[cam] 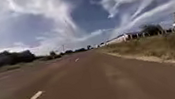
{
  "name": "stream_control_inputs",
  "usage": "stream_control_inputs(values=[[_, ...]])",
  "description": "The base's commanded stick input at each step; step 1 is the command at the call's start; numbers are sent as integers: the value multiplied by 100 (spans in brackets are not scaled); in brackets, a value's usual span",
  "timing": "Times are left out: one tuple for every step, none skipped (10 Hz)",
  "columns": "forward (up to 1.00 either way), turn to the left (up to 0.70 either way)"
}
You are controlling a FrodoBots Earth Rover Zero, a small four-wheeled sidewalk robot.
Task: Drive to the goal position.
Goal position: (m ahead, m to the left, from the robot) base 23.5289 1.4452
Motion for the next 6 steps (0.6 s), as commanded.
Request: stream_control_inputs(values=[[85, 0], [85, 0], [85, 0], [85, 0], [85, 0], [85, 0]])
